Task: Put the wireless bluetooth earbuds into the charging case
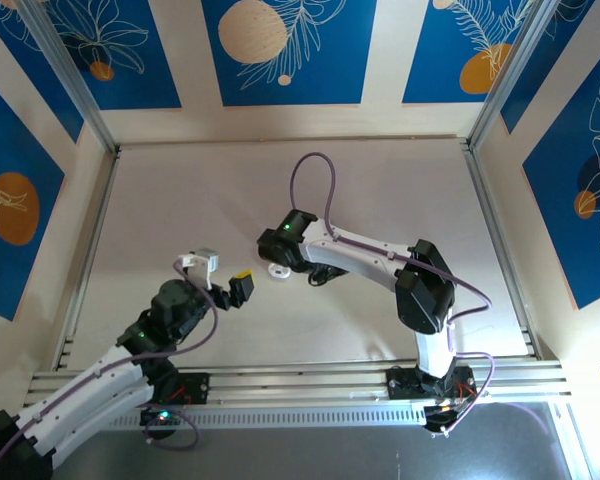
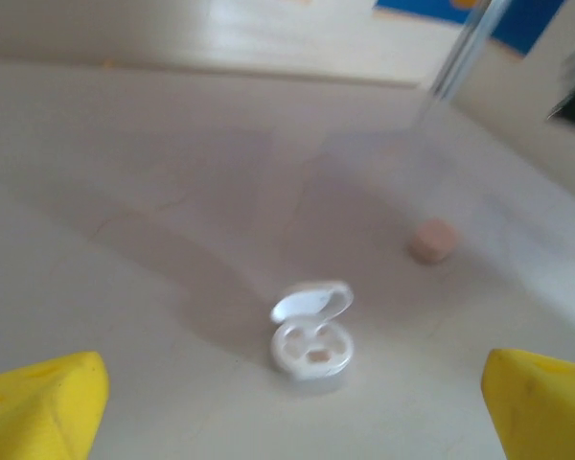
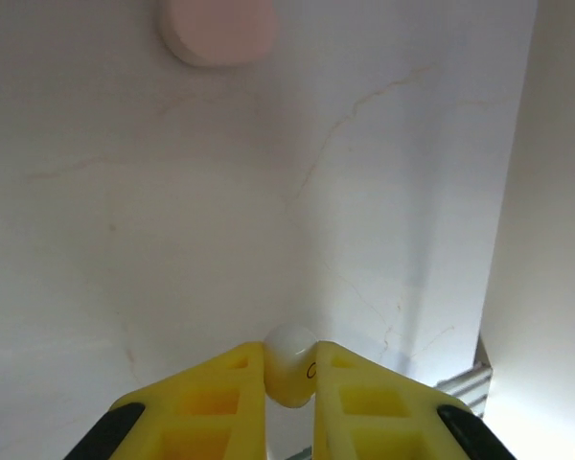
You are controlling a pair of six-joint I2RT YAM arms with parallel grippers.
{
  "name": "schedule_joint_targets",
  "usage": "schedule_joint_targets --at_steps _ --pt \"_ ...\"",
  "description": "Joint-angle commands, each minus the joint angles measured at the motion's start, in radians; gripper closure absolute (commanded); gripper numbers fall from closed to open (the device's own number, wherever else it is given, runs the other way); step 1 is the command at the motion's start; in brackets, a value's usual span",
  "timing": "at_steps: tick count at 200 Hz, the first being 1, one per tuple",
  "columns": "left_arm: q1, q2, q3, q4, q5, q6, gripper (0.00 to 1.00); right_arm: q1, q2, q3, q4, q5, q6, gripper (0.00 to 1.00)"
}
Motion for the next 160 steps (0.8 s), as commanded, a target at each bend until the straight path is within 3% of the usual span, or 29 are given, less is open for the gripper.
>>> schedule_joint_targets --at_steps 1,26,45,104,160 --pt "0.096 0.081 0.043 -0.018 0.082 -0.088 0.0 0.012 0.041 0.055 0.06 -0.016 -0.052 0.85" --pt "0.266 0.141 0.017 0.03 0.259 -0.181 0.0 0.018 0.082 0.104 0.11 -0.048 -0.088 0.85" --pt "0.34 0.138 0.001 0.049 0.328 -0.214 0.0 0.023 0.118 0.139 0.14 -0.071 -0.108 0.85" --pt "0.432 -0.04 -0.035 -0.043 0.31 -0.259 0.01 0.036 0.231 0.239 0.222 -0.142 -0.155 0.85" --pt "0.432 -0.038 -0.026 -0.064 0.288 -0.259 0.0 0.048 0.309 0.3 0.26 -0.147 -0.187 0.85"
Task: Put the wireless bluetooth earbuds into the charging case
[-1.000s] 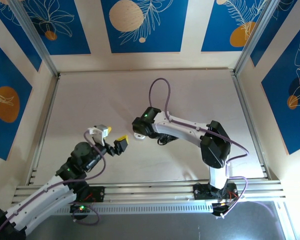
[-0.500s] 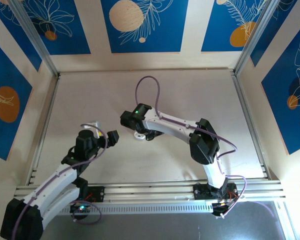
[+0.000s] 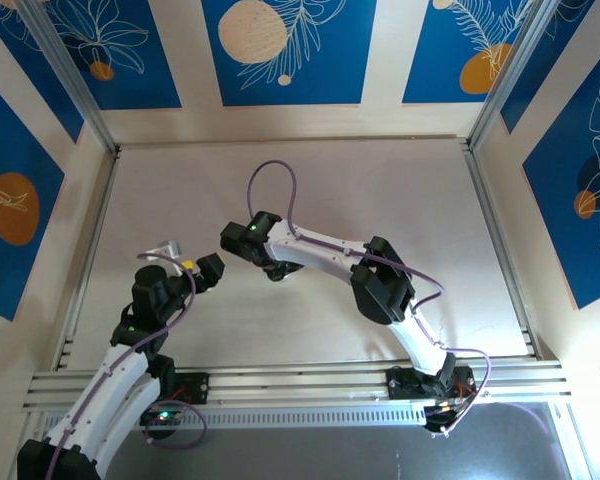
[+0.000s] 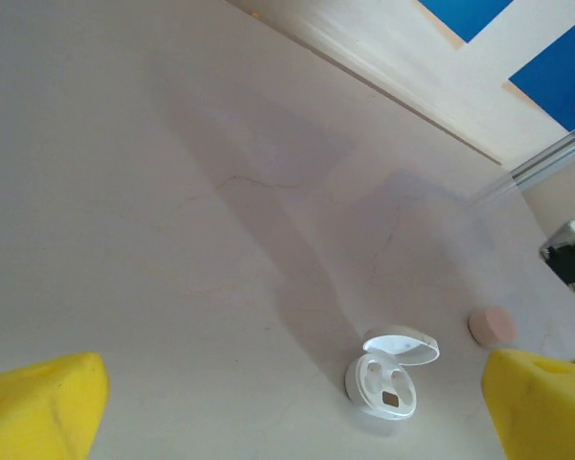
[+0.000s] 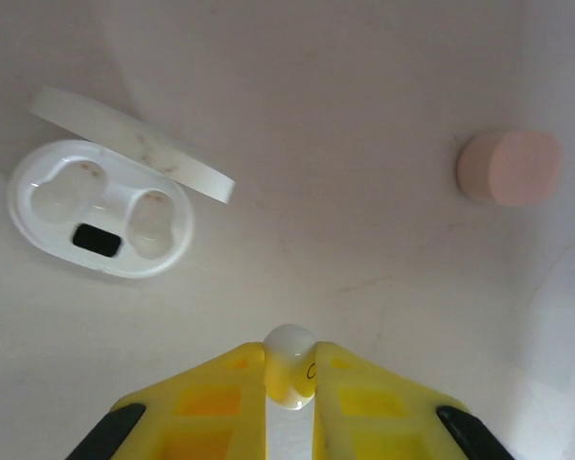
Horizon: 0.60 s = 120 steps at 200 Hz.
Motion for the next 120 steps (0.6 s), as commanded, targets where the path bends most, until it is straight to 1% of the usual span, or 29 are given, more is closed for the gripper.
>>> schedule_joint_targets --at_steps 1,120 --pt "0.011 -0.002 -0.003 -0.024 -0.003 -0.012 0.0 0.01 0.032 0.041 0.013 -0.021 -0.026 0.85" --pt "0.01 -0.001 -0.003 -0.018 0.005 -0.01 0.0 0.004 0.132 0.122 0.035 -0.014 -0.098 0.86"
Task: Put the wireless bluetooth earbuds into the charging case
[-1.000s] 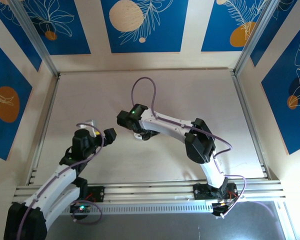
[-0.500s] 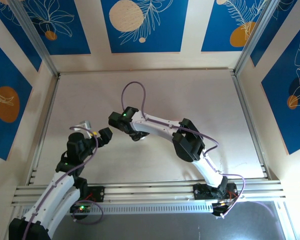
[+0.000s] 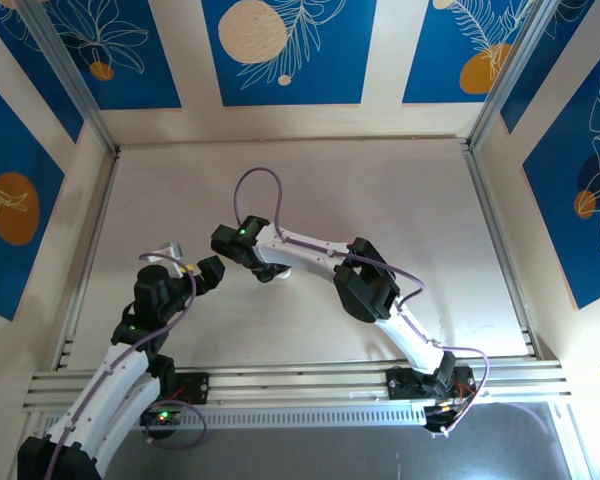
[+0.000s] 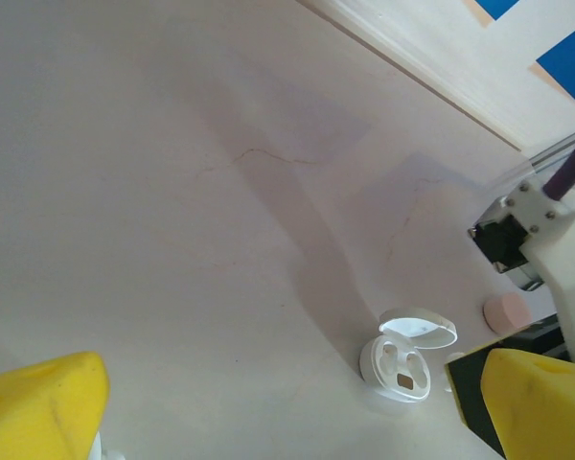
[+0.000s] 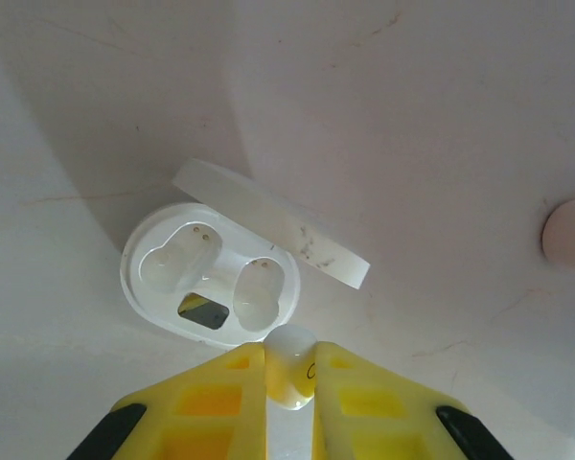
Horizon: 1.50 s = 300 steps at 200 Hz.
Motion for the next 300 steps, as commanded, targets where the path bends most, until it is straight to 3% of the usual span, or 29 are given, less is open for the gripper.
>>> schedule_joint_targets --at_steps 1,246,300 --pt "0.01 -0.004 -0.003 0.007 0.005 -0.002 0.0 -0.001 0.024 0.036 -0.013 -0.003 -0.021 0.85" --pt "0.01 -0.006 -0.002 0.007 0.005 0.005 0.0 -0.025 0.07 0.004 0.011 -0.027 -0.043 0.86" --pt "0.011 -0.006 -0.002 0.006 0.005 0.005 0.01 -0.019 0.051 0.007 -0.012 -0.022 -0.036 0.73"
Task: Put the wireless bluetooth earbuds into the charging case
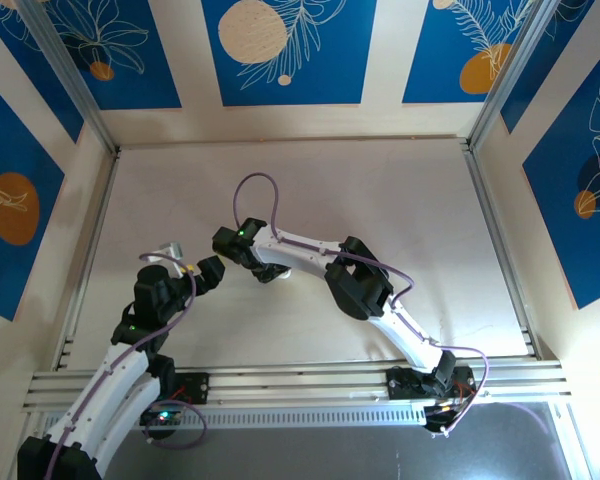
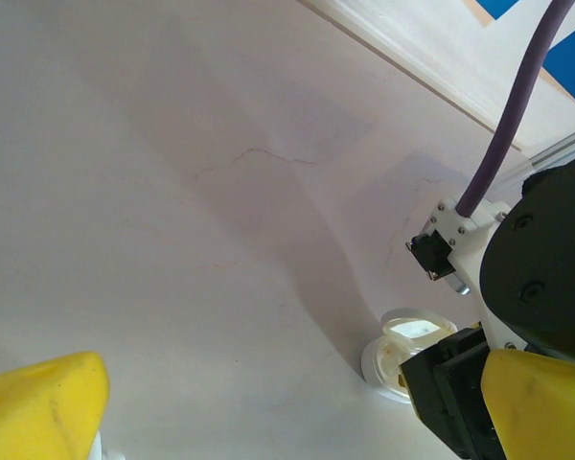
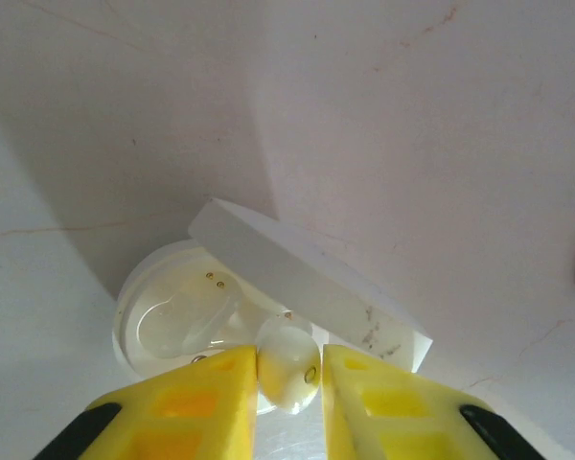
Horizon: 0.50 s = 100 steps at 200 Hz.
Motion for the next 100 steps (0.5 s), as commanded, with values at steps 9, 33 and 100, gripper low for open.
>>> schedule_joint_targets --at_steps 9,33,100 --pt "0.01 -0.006 -0.002 0.007 0.004 0.005 0.0 0.004 -0.009 0.002 -0.037 -0.01 0.005 0.72" --pt "0.011 -0.007 -0.001 0.007 0.004 0.004 0.0 0.006 -0.022 0.005 -0.046 -0.009 0.009 0.7" --pt "0.01 -0.011 0.0 0.007 0.012 0.007 0.0 0.023 -0.13 -0.052 -0.025 -0.006 0.029 0.7"
